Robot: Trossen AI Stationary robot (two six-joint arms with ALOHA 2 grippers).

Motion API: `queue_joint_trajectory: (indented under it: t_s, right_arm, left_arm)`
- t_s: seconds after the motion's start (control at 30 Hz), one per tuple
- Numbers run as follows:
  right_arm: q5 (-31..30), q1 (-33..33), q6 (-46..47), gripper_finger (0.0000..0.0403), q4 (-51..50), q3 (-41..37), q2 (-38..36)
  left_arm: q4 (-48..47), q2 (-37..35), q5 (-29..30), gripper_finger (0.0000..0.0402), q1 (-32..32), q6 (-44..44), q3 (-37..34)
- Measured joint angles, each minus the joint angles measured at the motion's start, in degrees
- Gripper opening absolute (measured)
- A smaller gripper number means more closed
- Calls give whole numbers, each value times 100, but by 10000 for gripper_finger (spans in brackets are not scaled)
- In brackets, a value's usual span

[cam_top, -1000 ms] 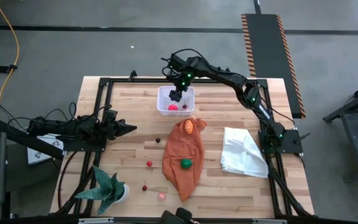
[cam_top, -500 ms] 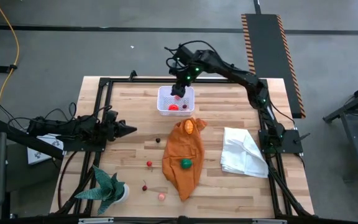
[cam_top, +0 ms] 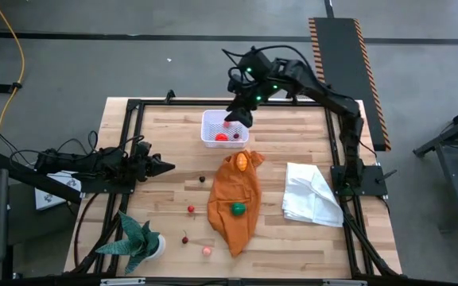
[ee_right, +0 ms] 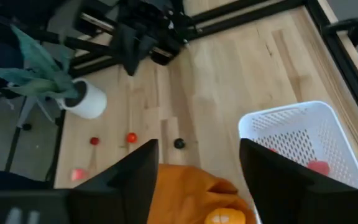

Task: Pick and placing Produce into tupperware
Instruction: Put the orange croissant into the white basket

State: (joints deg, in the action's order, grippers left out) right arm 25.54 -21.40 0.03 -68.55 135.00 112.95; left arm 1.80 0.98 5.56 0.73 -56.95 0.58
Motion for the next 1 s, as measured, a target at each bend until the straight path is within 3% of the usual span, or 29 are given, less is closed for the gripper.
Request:
queue_joint_trajectory:
  t_s: [0.3, 0.63, 1.0]
  right_arm:
    - [-22, 373, 275, 139, -143, 0, -359]
    - [-315, 972, 722, 101, -739, -2, -444]
    - [-1918, 1631, 1867, 99, -957, -57, -442]
  left_arm:
    - [-2, 0, -4, 1, 0, 12, -1]
    - [-2, 2, -7, 1, 0, 12, -2]
    - [-10, 1, -63, 1, -1, 12, -1]
